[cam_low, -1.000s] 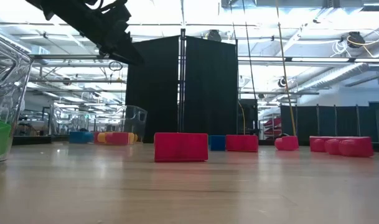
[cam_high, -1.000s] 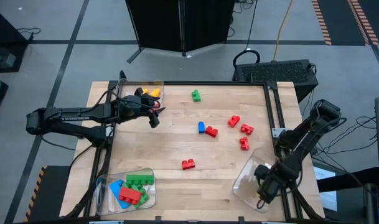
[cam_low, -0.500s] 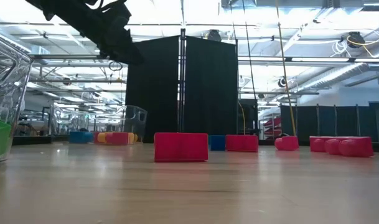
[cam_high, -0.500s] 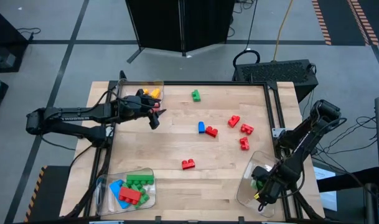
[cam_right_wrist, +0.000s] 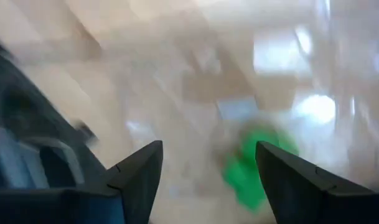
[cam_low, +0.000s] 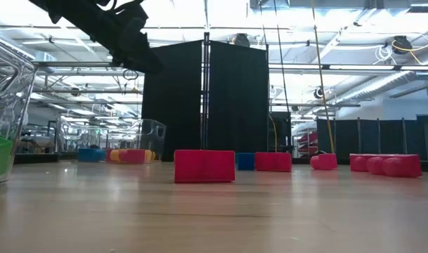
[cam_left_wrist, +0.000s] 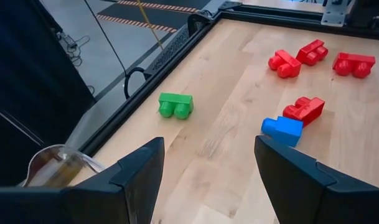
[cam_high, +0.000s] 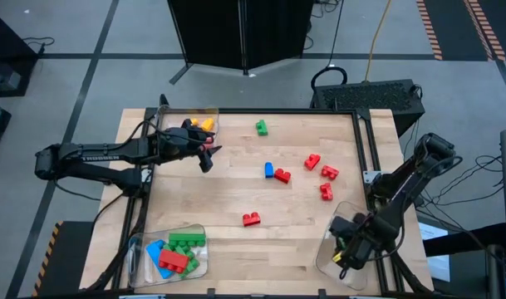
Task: Sort blocks by size
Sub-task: Adjust the bottom right transparent bin
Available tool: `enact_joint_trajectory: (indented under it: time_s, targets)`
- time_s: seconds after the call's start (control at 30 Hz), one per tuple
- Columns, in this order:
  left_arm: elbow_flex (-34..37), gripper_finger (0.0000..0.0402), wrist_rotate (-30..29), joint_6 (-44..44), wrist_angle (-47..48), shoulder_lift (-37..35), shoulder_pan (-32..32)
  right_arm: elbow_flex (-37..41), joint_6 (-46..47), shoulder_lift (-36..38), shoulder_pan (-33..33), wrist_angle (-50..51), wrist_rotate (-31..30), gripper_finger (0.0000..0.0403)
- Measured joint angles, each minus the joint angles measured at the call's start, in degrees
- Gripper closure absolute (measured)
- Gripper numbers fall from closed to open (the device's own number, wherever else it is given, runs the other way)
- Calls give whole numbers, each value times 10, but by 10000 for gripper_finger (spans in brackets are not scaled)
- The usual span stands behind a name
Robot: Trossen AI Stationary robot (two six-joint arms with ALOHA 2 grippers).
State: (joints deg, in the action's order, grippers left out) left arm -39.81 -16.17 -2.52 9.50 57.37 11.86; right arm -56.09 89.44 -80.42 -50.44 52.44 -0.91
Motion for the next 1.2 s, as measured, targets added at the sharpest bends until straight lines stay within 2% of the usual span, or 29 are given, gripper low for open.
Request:
enact_joint_trajectory:
  time_s: [0.17, 0.33, 0.5, 0.73, 0.9, 1.2]
  targets:
    - [0, 151, 0, -2, 0, 0, -4, -42, -117, 1, 48, -18, -132, 181]
    - [0, 151, 0, -2, 0, 0, -18, -38, -173, -5, 120, -25, -139, 206]
    - [0, 151, 0, 0, 0, 0, -26, -30, -215, -29, 182, -24, -88, 227]
    - [0, 151, 0, 3, 2, 0, -26, -30, -266, -66, 209, -25, 19, 241]
    - [0, 151, 0, 3, 5, 0, -26, -30, -258, -75, 194, -24, 59, 241]
    - [0, 151, 0, 2, 5, 0, -26, -32, -172, -74, 125, -32, 118, 242]
